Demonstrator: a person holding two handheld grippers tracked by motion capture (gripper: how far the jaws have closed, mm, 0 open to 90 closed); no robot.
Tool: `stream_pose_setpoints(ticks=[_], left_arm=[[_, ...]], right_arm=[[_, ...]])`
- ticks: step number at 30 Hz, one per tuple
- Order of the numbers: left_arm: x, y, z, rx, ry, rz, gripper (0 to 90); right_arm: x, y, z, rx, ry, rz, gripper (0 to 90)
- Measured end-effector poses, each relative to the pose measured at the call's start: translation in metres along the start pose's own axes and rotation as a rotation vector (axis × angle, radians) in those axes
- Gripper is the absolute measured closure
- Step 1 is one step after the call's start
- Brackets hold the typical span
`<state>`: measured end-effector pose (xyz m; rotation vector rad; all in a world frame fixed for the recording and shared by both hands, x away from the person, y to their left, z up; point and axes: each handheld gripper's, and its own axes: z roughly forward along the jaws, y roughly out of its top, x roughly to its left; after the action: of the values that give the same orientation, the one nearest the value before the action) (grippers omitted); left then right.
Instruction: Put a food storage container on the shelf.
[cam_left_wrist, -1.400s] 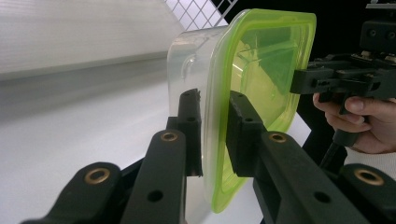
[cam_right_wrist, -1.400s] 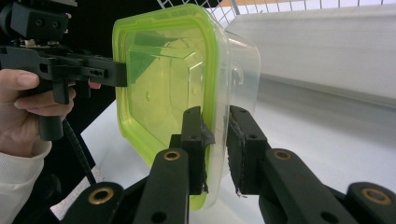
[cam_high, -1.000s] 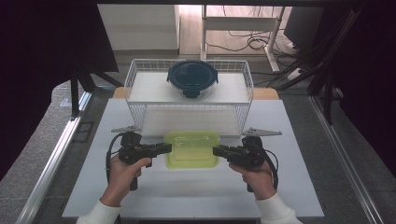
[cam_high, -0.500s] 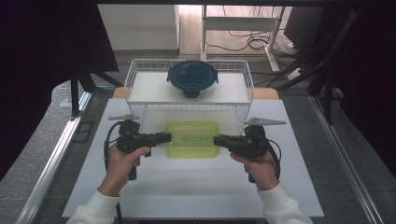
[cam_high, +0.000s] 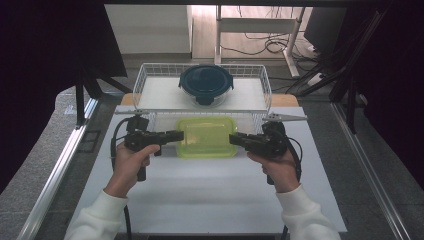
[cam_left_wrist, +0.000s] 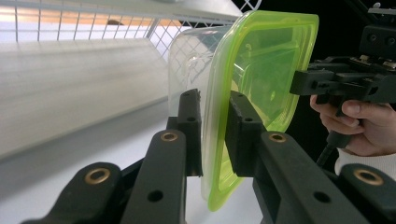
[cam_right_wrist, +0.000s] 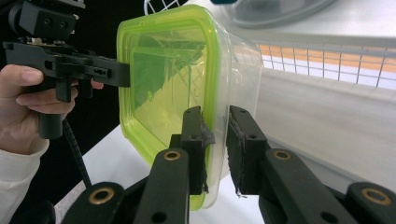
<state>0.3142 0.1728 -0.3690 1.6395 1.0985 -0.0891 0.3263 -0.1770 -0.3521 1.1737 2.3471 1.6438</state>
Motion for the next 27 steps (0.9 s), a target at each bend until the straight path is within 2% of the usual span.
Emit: stream_pose_setpoints(ticks=[17, 27], left_arm=[[-0.013, 0.039, -0.009, -0.02, 0.018, 0.04, 77.9], [-0.017, 0.068, -0.013, -0.03, 0.013, 0.055, 77.9]], right_arm=[[0.002, 0.035, -0.006, -0.03, -0.001, -0.017, 77.4], [0.004, 0.064, -0.01, -0.052, -0.01, -0.03, 77.4]])
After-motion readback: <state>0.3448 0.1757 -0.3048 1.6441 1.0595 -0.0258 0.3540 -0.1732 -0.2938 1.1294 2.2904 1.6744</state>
